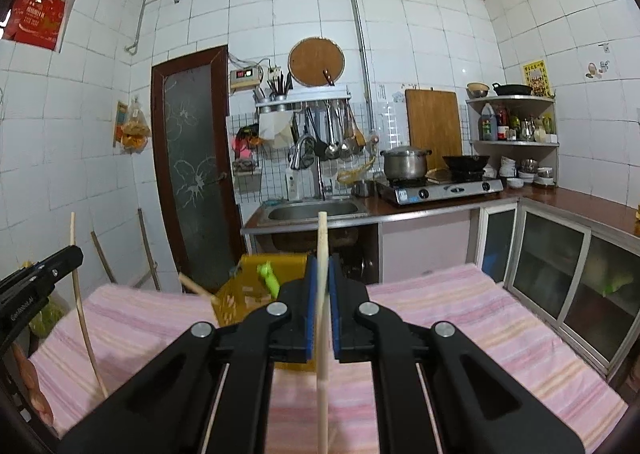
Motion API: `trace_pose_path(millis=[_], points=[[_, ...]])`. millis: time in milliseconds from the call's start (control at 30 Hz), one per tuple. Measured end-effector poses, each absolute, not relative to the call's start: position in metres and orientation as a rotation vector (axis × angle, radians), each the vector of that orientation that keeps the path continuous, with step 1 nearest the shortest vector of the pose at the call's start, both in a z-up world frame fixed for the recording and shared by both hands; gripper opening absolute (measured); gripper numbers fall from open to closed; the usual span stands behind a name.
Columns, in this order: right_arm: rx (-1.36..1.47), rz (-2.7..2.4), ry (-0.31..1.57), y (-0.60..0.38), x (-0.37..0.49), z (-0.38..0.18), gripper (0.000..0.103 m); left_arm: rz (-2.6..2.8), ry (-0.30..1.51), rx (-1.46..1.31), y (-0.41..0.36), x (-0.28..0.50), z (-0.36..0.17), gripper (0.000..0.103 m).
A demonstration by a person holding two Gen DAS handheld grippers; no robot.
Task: Organize utensils
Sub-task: 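Carry the chopsticks in both tools up over the yellow holder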
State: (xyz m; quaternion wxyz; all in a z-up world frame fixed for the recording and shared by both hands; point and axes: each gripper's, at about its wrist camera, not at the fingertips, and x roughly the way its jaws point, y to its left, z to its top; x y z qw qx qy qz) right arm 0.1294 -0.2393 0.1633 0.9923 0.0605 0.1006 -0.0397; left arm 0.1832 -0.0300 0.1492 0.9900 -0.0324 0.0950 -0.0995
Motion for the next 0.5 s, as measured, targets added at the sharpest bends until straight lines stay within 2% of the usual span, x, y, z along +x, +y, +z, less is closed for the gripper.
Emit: trace_pose_path(millis=[233,500], points=[[0.124,-0.077,0.115,-0.242,0.181,0.203,0.006,-0.234,0.076,-0.087,-0.054,0.236,0.197,0.004],[0.160,-0.066,0.050,-0.245,0.251,0.214,0.006,-0.251,0.020,-0.124,-0.087,0.317,0.213,0.004]])
